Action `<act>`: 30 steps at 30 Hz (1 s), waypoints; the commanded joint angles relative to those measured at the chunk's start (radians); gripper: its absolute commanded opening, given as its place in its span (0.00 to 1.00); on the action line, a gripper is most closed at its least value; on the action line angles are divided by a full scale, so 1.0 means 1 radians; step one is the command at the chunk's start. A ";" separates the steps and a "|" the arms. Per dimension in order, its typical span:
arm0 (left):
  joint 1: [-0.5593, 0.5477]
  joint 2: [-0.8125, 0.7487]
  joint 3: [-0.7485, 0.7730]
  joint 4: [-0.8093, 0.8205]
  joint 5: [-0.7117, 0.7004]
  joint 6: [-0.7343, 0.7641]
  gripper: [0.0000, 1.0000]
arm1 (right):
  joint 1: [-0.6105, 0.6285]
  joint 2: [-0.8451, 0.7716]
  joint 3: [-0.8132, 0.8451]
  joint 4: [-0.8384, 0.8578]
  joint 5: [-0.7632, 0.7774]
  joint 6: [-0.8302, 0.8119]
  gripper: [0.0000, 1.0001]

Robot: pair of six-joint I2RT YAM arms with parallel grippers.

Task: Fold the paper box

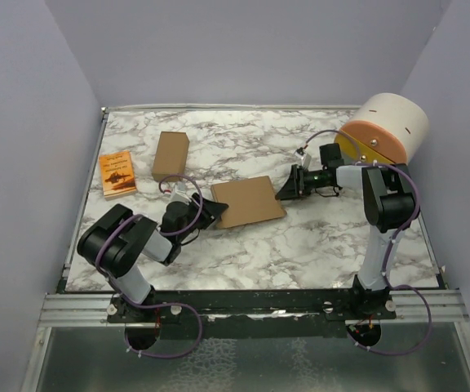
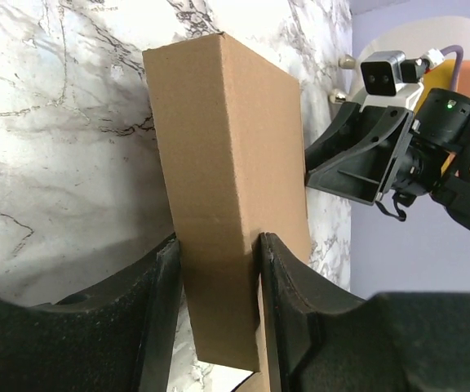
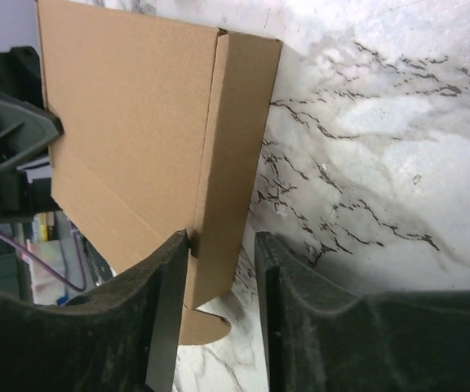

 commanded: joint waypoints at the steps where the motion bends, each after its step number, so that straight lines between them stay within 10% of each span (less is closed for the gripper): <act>1: -0.001 -0.047 -0.011 0.006 -0.039 -0.004 0.23 | -0.014 -0.056 0.014 -0.065 0.010 -0.092 0.42; 16: 0.033 -0.266 0.046 -0.357 -0.042 -0.035 0.20 | 0.152 -0.379 0.057 -0.242 0.092 -0.561 0.57; 22: 0.034 -0.313 0.235 -0.762 -0.035 -0.054 0.18 | 0.246 -0.645 -0.200 -0.046 0.028 -0.968 0.85; 30: 0.041 -0.333 0.354 -1.008 -0.027 -0.196 0.18 | 0.438 -0.691 -0.298 0.114 0.359 -1.032 0.87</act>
